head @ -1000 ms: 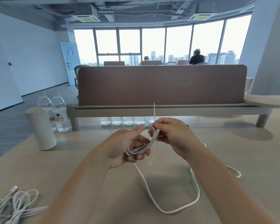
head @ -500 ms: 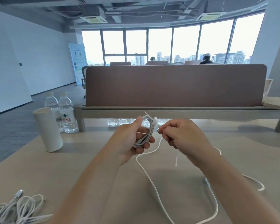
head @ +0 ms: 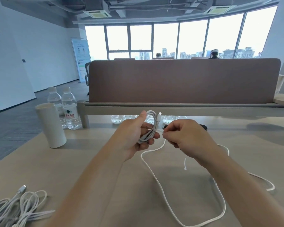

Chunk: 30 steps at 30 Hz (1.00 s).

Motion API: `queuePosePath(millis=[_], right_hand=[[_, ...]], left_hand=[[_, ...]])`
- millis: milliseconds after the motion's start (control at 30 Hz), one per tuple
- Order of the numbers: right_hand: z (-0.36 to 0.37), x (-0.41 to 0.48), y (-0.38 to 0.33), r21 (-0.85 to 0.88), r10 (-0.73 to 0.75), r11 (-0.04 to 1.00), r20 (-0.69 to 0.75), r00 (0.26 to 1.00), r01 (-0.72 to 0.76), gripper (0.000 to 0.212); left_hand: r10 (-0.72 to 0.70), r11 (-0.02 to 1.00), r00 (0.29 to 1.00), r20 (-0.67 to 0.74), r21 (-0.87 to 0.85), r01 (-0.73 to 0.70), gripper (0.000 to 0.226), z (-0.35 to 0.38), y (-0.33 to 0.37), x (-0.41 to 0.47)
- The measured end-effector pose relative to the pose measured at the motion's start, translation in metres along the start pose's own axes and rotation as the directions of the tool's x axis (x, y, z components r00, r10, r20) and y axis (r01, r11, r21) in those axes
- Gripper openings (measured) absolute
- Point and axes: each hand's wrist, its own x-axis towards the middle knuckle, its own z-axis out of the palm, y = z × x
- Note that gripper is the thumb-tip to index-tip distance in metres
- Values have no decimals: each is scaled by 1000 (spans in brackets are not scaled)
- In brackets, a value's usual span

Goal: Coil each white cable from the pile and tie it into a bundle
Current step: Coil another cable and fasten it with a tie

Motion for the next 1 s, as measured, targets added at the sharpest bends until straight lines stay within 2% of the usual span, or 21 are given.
queuePosePath(millis=[167, 300, 600, 767, 900, 1000], right_hand=[[-3, -1, -1, -52, 9, 999, -3, 1000, -9, 19], [-2, -2, -2, -23, 46, 999, 13, 999, -45, 19], [2, -3, -6, 234, 92, 967, 37, 995, -98, 20], [7, -6, -5, 332, 115, 932, 106, 988, -144, 19], [7, -5, -4, 381, 102, 913, 128, 986, -144, 21], [0, -5, -6, 358, 117, 919, 155, 981, -166, 10]], left_hand=[[-7, 1000, 1000, -21, -5, 7, 52, 0, 0, 0], [7, 1000, 1000, -14, 3, -7, 54, 0, -1, 1], [74, 981, 992, 100, 173, -91, 51, 12, -6, -4], [139, 952, 979, 150, 254, -174, 42, 22, -13, -7], [170, 947, 978, 120, 254, -196, 41, 22, -14, -5], [173, 957, 984, 45, 230, -179, 36, 17, -11, -4]])
